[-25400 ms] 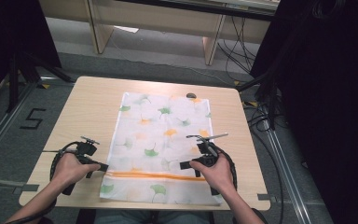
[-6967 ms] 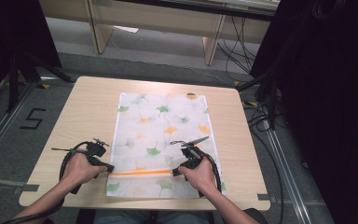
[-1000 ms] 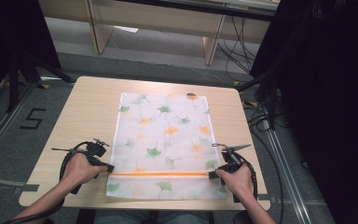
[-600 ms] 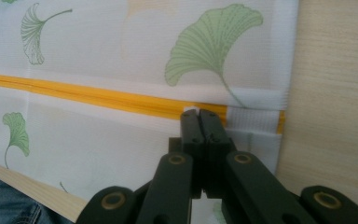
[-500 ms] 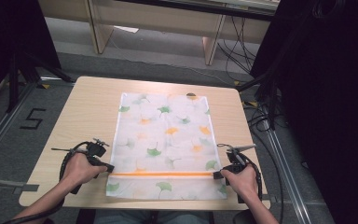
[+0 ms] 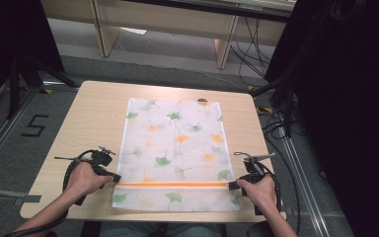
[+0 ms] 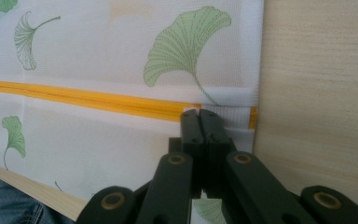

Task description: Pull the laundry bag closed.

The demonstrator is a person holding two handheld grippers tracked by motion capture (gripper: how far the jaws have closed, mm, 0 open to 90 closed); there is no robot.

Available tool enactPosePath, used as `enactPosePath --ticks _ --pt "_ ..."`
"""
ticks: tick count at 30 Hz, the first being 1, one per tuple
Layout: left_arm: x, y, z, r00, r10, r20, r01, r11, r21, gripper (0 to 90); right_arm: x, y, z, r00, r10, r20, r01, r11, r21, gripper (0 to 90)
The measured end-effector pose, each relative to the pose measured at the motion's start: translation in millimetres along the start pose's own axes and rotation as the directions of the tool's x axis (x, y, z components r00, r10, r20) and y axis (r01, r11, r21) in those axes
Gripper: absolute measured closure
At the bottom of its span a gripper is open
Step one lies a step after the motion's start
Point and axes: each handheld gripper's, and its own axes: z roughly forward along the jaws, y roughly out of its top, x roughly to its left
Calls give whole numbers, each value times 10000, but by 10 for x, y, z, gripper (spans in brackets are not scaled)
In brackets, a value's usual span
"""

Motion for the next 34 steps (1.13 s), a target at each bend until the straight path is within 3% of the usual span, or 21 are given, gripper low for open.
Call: enactPosePath --ticks 1,2,3,4,5,9,10,13,15,16,18,20,21,22,23,24,27,28,31,33,34 --pt "0 0 0 10000 5 -4 -5 10000 4 900 38 -5 -8 9985 540 -68 -539 9985 132 900" --pt "0 0 -2 10000 20 -36 -20 10000 6 900 -5 0 -8 10000 40 39 -41 9999 114 900" --pt "4 1 -2 10000 76 -56 -76 10000 7 900 -12 8 -22 10000 93 9 -94 9993 357 900" --pt "0 0 0 10000 12 -12 -12 10000 1 900 -45 3 -6 9993 -346 119 346 9994 -10 900" --pt "0 0 0 10000 11 -2 -11 10000 4 900 -27 0 -31 9997 -37 230 27 9991 416 900" --pt "0 -2 0 10000 28 -14 -28 10000 -14 900 -19 6 -6 9999 163 39 -164 9997 191 900" --pt "1 -2 -1 10000 27 -7 -27 10000 -13 900 -35 10 0 9999 -17 -137 19 9998 181 900" --pt "2 -3 -1 10000 32 0 -32 10000 -14 900 -11 9 1 9994 334 -33 -332 9980 531 900" --pt "-1 -4 1 10000 95 -26 -95 9999 -37 900 -111 9 38 9951 -975 161 974 9952 31 900" --pt "-1 -5 1 9999 107 -24 -107 9999 -56 900 -76 12 23 9975 -705 -75 706 9974 147 900" --pt "3 -11 -1 9998 204 -53 -205 9997 -107 900 -85 3 4 9966 -773 -291 773 9970 -31 891" --pt "-22 -20 16 9999 -65 -95 60 9987 -503 899 -94 -9 -43 9960 -895 36 895 9956 -267 839" --pt "-1 -18 -7 9996 225 -156 -229 9993 -289 898 -30 -14 -68 9991 -93 -404 79 9993 -365 809" --pt "2 -15 -16 9994 293 -206 -300 9988 -379 896 0 -15 -105 9991 318 -270 -329 9986 -404 782" --pt "3 -11 -30 9995 266 -175 -276 9979 -578 888 -36 -8 -122 9998 -210 -35 207 9967 -788 768" --pt "-25 -8 -28 9997 -228 -125 212 9930 -1160 866 -38 -5 -144 9999 -96 132 107 9958 -908 757" --pt "-24 -5 -105 9994 -300 -191 258 9812 -1912 812 -86 -2 -188 9982 -341 487 401 9908 -1295 727" --pt "-21 -11 -121 9991 -349 -237 293 9780 -2065 798 -48 -9 -197 9988 332 350 -285 9916 -1265 719" --pt "13 -36 -194 9980 -550 -327 447 9646 -2598 750 -57 -11 -205 9986 399 341 -351 9906 -1322 710" --pt "23 -40 -210 9977 -593 -328 483 9620 -2688 731 -67 -6 -207 9986 302 424 -243 9906 -1343 708" --pt "39 -43 -228 9971 -666 -355 537 9564 -2871 731 -45 -12 -201 9976 692 89 -674 9886 -1348 708"
